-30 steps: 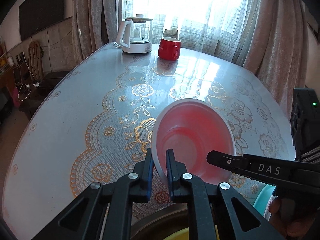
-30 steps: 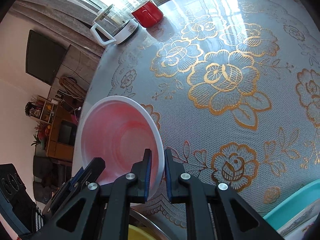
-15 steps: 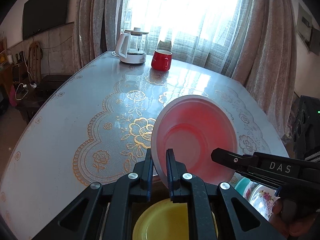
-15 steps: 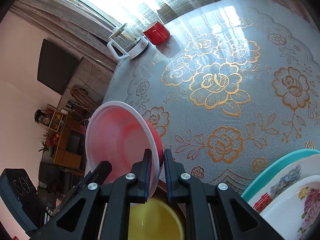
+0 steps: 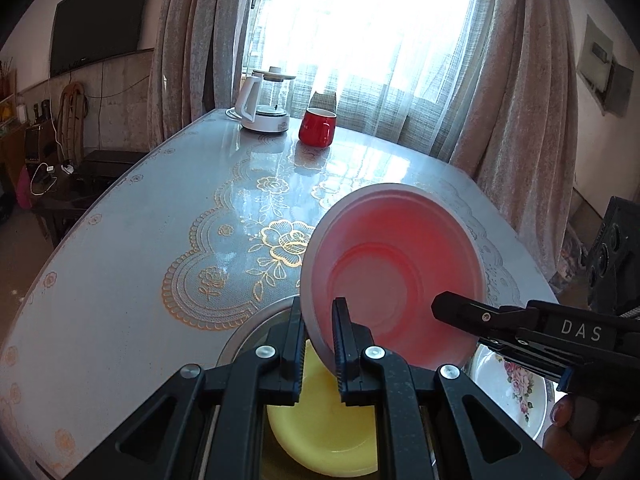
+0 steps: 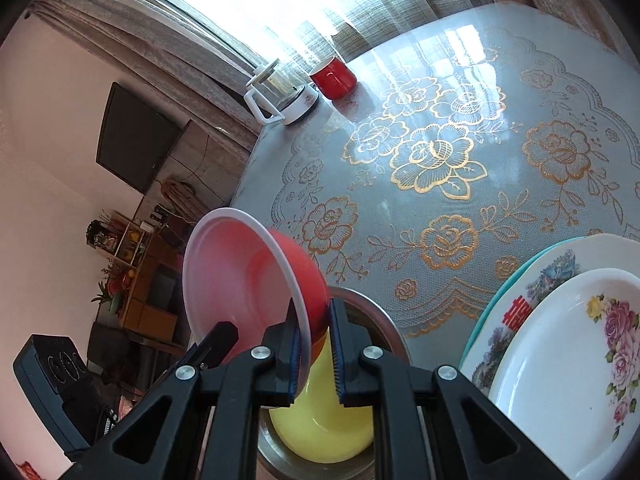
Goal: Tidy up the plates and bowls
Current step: 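Carry the red plastic bowl with both grippers over the steel bowl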
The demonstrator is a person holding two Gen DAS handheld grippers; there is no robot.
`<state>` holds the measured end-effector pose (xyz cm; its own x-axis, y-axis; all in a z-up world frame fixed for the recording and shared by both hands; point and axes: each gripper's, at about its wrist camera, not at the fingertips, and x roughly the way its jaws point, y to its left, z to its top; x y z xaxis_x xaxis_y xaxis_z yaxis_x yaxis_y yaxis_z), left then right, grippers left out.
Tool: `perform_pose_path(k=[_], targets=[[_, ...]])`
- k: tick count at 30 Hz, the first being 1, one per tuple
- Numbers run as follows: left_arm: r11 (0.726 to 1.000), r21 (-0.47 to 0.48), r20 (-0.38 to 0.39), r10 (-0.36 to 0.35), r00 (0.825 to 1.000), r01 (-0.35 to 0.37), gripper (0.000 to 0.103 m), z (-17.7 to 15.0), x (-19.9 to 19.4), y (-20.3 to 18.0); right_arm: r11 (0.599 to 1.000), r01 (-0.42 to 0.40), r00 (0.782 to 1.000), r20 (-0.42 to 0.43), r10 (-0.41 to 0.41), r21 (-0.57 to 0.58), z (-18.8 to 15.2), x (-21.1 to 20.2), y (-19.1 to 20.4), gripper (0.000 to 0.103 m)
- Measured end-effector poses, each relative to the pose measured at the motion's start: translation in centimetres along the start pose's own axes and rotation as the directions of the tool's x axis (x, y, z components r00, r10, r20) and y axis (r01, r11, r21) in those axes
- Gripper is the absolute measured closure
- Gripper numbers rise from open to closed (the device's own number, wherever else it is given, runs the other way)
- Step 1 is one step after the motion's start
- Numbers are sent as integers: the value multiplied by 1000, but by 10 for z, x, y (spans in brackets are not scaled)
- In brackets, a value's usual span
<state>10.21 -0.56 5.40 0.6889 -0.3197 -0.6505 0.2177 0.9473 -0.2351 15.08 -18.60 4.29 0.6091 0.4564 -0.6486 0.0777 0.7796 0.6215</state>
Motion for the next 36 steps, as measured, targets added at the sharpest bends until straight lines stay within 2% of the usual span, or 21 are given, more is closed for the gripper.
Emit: perform_pose_path(k=[7, 25, 36], targets=[[1000, 11, -12, 5, 1000, -5, 91, -21, -15, 3, 1000, -5, 999, -40, 4, -12, -21, -6, 1, 88], [999, 37, -86, 34, 996, -31, 91, -49, -2, 6, 999, 40, 988, -150, -38, 7, -39, 15, -11, 85], [999, 30, -115, 46, 992, -43, 91, -51, 7, 10, 992, 89, 979, -175, -104, -92, -42, 24, -1, 81]])
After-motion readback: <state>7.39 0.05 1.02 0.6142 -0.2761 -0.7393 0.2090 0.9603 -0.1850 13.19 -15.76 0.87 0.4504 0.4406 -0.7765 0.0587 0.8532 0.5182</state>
